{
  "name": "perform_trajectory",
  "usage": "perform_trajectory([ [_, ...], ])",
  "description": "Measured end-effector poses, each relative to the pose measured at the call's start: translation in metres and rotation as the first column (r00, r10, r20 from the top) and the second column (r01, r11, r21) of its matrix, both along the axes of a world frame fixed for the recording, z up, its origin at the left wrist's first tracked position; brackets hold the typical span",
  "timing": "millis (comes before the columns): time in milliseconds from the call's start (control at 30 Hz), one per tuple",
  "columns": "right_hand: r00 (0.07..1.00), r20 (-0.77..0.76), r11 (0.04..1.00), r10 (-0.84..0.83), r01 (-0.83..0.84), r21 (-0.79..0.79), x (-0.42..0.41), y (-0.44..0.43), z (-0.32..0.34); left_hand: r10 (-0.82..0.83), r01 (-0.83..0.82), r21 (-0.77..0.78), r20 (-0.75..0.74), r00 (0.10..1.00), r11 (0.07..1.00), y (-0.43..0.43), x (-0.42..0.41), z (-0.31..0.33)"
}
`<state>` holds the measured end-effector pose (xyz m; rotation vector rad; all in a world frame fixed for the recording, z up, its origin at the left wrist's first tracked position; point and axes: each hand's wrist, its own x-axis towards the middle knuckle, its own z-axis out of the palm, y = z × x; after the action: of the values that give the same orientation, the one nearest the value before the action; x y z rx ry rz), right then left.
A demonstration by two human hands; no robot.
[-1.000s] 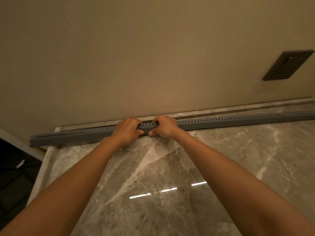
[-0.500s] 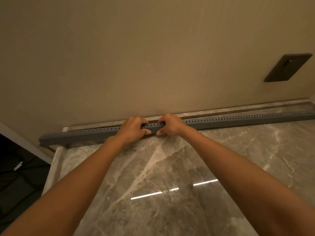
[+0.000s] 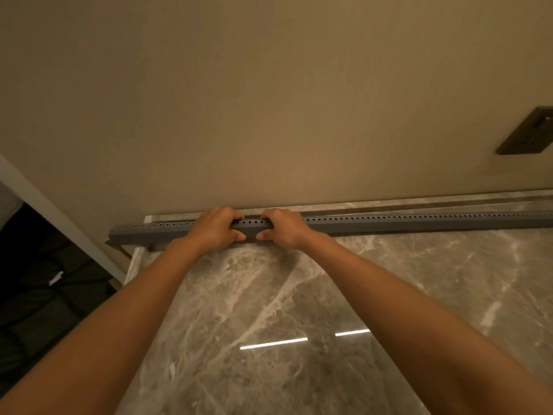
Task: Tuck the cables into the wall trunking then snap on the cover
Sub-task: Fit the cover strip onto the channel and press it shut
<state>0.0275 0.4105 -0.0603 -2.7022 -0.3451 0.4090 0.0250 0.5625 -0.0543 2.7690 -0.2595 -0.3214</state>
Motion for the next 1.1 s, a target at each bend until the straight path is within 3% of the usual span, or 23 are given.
perform_trajectory([
  [300, 0.995, 0.078, 0.997, 0.058, -0.053, -0.064, -0.002, 0.001, 0.002, -0.029, 0.023, 0.080, 0.080, 0.996, 0.997, -0.004, -0.002, 0.001],
  [533, 0.999, 0.038, 0.997, 0.032, -0.029, -0.075, -0.001, 0.005, 0.004, -0.002, 0.005, -0.088, 0.033, 0.999, 0.996, 0.010, -0.003, -0.002],
  [833, 0.996, 0.004, 0.995, 0.094, -0.094, 0.031, 0.000, 0.061, 0.005, 0.203, -0.201, -0.164, -0.009, 0.979, 0.966, 0.085, -0.011, 0.003],
  [1100, 0.990, 0.016, 0.989, 0.142, -0.143, 0.031, 0.001, 0.093, 0.003, 0.127, -0.121, -0.073, 0.083, 0.988, 0.990, 0.093, -0.011, 0.000],
])
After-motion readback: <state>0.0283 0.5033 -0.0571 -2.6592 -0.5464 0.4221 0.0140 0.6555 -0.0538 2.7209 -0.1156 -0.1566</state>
